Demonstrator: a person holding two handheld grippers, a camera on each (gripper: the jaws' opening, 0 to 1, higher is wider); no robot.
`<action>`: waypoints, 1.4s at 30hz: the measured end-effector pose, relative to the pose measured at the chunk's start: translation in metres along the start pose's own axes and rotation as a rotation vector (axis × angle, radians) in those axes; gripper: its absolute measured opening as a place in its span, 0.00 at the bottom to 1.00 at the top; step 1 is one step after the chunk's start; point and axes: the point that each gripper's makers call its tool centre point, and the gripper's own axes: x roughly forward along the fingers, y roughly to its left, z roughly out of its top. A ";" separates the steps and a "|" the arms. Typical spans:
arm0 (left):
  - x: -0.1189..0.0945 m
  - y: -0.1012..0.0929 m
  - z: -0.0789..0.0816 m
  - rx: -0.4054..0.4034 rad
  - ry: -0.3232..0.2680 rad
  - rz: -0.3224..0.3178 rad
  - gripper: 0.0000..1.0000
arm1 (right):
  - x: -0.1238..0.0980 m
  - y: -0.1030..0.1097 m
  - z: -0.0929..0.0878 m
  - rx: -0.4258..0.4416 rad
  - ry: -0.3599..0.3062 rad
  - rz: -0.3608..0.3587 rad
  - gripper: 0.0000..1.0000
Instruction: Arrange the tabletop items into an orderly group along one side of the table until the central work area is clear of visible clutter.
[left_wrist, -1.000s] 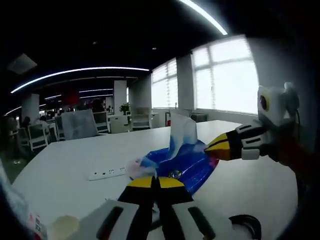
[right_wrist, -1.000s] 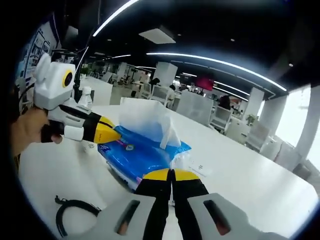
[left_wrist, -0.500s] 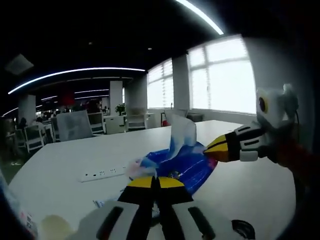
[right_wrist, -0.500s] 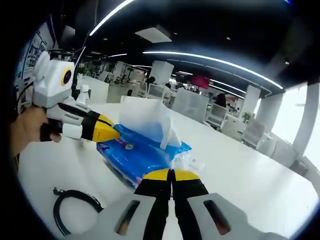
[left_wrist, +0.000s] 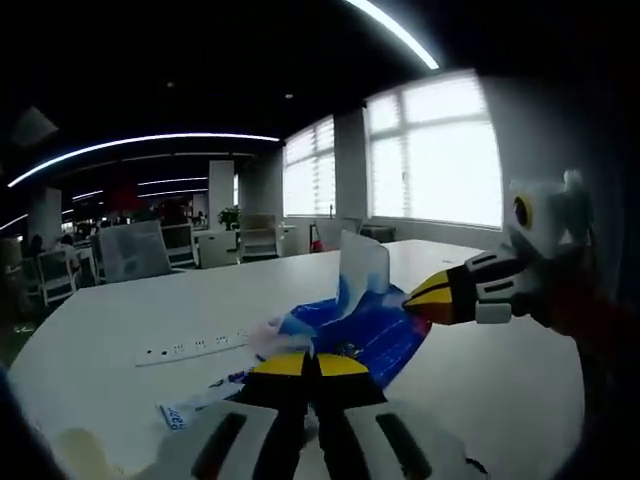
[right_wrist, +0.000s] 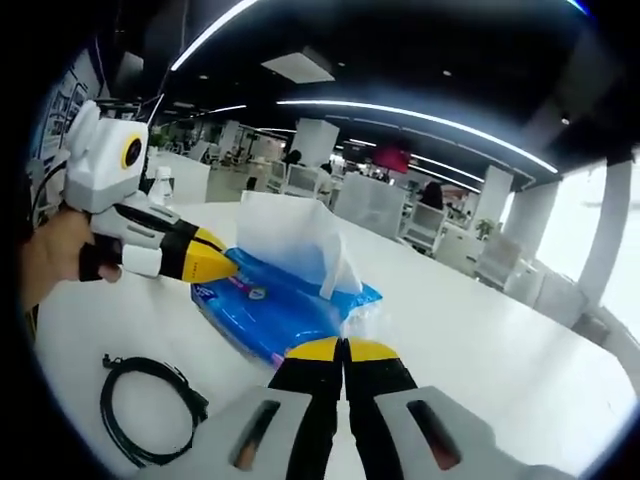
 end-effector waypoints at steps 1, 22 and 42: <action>0.003 -0.009 0.000 -0.002 0.000 -0.006 0.00 | -0.002 -0.003 -0.001 0.000 0.001 -0.004 0.00; 0.033 -0.064 0.001 0.007 0.007 -0.078 0.00 | -0.033 -0.045 -0.032 0.024 0.022 -0.061 0.00; 0.046 -0.101 -0.002 0.013 0.004 -0.131 0.00 | -0.055 -0.074 -0.053 0.046 0.035 -0.115 0.00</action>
